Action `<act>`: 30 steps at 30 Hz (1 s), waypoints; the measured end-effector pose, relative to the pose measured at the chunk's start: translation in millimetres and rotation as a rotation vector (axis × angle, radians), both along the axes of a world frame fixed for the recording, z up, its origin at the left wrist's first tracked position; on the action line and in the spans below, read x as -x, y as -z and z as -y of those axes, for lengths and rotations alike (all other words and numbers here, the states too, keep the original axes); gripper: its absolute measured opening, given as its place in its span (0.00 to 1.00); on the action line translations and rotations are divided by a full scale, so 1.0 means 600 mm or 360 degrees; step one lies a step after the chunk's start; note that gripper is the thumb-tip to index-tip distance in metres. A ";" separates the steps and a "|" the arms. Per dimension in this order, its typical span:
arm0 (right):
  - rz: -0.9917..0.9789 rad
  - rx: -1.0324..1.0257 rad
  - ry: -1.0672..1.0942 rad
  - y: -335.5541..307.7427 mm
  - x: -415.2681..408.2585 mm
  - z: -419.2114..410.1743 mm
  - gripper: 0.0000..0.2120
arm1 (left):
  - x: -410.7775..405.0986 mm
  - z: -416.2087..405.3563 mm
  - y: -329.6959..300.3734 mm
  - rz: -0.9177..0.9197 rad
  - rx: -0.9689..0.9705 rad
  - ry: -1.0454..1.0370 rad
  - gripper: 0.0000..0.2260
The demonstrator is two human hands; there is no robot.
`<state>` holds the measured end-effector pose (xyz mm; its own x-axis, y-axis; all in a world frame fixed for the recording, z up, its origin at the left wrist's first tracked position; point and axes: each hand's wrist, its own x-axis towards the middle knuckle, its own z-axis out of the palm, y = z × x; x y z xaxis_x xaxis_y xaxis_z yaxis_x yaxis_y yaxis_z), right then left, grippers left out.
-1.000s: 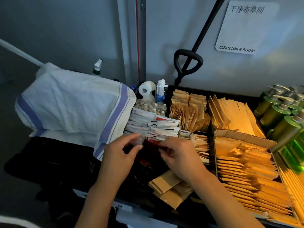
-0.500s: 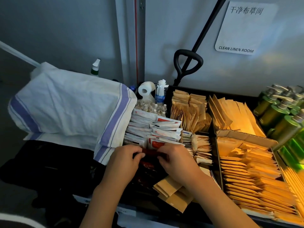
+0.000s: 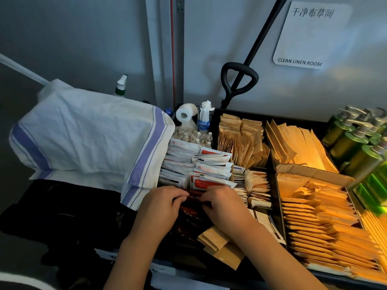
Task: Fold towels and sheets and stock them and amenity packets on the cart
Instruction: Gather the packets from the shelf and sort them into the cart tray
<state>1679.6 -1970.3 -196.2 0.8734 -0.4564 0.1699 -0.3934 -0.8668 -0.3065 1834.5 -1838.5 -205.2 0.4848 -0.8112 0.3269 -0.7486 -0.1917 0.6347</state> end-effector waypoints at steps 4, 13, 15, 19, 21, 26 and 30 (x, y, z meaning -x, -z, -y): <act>0.0111 -0.0062 0.0037 0.007 0.010 0.004 0.10 | 0.000 -0.009 0.000 -0.0083 -0.0012 -0.0040 0.06; 0.0097 -0.0414 0.0065 -0.024 0.047 0.021 0.12 | 0.022 -0.016 -0.027 -0.0019 -0.0164 -0.0097 0.10; 0.0194 -0.0585 0.0101 -0.039 0.080 0.029 0.11 | 0.035 -0.030 -0.036 0.0021 0.0012 -0.0075 0.10; -0.0119 -0.0496 0.0065 -0.065 0.135 0.045 0.18 | 0.080 -0.038 -0.056 -0.0070 0.0085 0.0151 0.10; -0.0290 -0.0507 0.0042 -0.072 0.148 0.043 0.23 | 0.105 -0.035 -0.059 -0.0121 -0.0014 0.0266 0.10; -0.0254 -0.0507 -0.0132 -0.067 0.156 0.028 0.25 | 0.140 -0.030 -0.045 -0.0034 -0.0325 0.0350 0.26; -0.0188 -0.0504 -0.0168 -0.058 0.161 0.030 0.27 | 0.162 -0.029 -0.039 0.0192 -0.0434 0.0325 0.20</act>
<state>1582.8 -1988.2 -161.5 0.9237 -0.3765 -0.0707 -0.3556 -0.7739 -0.5241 1737.4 -1821.3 -181.7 0.2749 -0.9526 0.1303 -0.8555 -0.1804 0.4854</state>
